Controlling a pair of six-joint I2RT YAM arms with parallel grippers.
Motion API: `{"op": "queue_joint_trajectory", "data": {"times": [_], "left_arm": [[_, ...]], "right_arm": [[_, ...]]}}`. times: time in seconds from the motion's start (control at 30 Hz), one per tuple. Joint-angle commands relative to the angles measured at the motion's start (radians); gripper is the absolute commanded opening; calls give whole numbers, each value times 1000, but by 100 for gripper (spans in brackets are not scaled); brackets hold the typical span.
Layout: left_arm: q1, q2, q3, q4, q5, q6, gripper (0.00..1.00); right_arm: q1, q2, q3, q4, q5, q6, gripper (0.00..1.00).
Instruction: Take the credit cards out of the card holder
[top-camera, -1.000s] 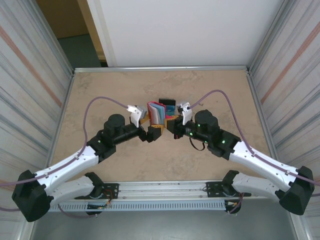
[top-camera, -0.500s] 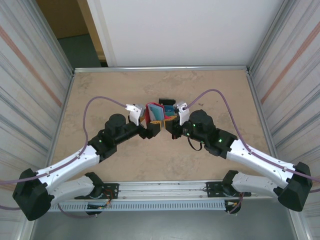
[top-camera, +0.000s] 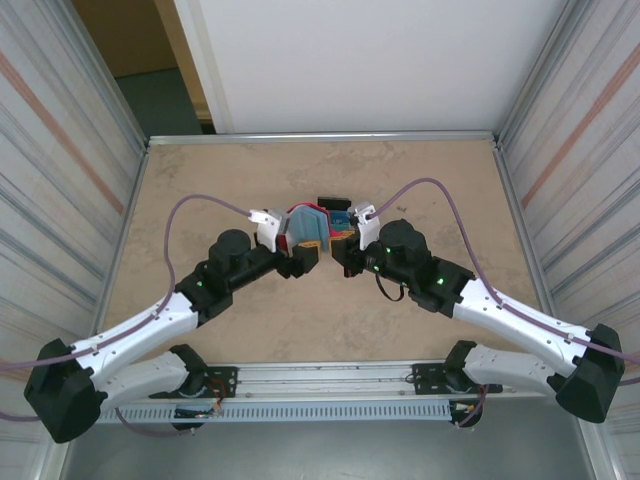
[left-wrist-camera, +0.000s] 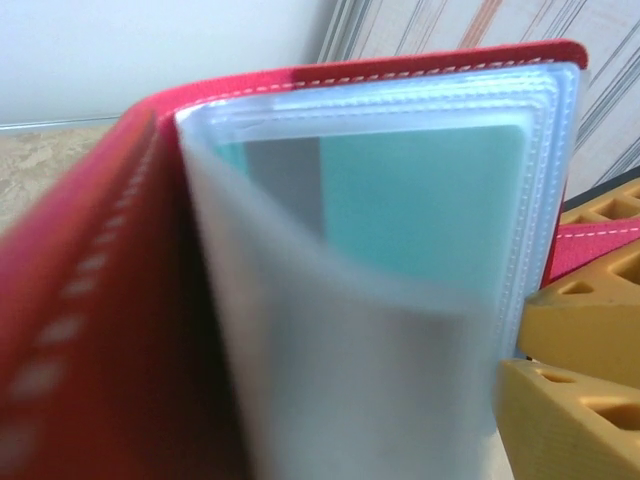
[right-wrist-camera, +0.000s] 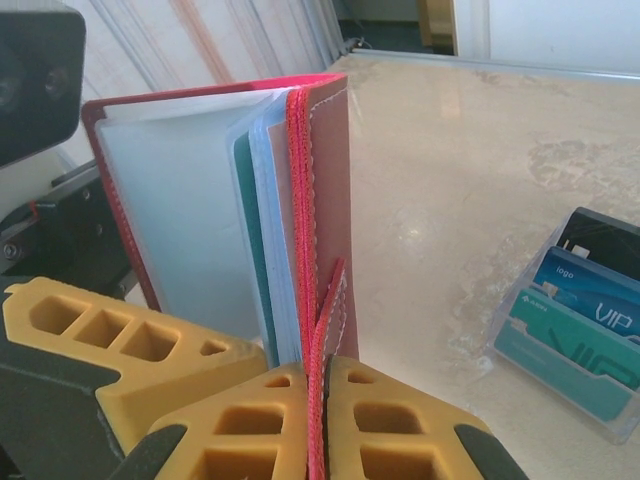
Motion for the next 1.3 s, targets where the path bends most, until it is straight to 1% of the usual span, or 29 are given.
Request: {"op": "queue_joint_trajectory", "data": {"times": [0.0,0.13,0.2,0.37,0.5,0.53,0.67,0.9,0.97,1.07,1.17,1.27], "left_arm": [[2,-34,-16,17,-24,-15,91],[18,-54,-36,30,-6,-33,92],[26,-63,-44,35,7,-45,90],[41,-72,-59,45,17,-60,82],[42,-69,-57,55,39,-62,82],[42,-68,-56,58,42,-62,84],[42,-66,-57,65,52,-69,98],[42,-59,-55,71,72,-72,99],[42,-54,-53,67,69,-70,94],[42,-50,-53,57,60,-71,84],[42,-50,-53,49,45,-70,72],[41,-51,-53,45,35,-69,52]], "right_arm": [[11,-19,32,7,37,-4,0],[11,-18,35,3,37,-3,0],[11,-17,38,-1,40,-2,0],[12,-18,40,-4,42,2,0],[14,-15,43,-4,40,2,0],[14,-14,42,-6,42,2,0],[17,-11,46,-11,45,2,0],[20,-10,45,-12,51,6,0],[22,-12,43,-10,51,6,0],[26,-14,43,-12,51,7,0],[25,-19,42,-13,51,8,0],[25,-23,36,-5,24,2,0]]}}
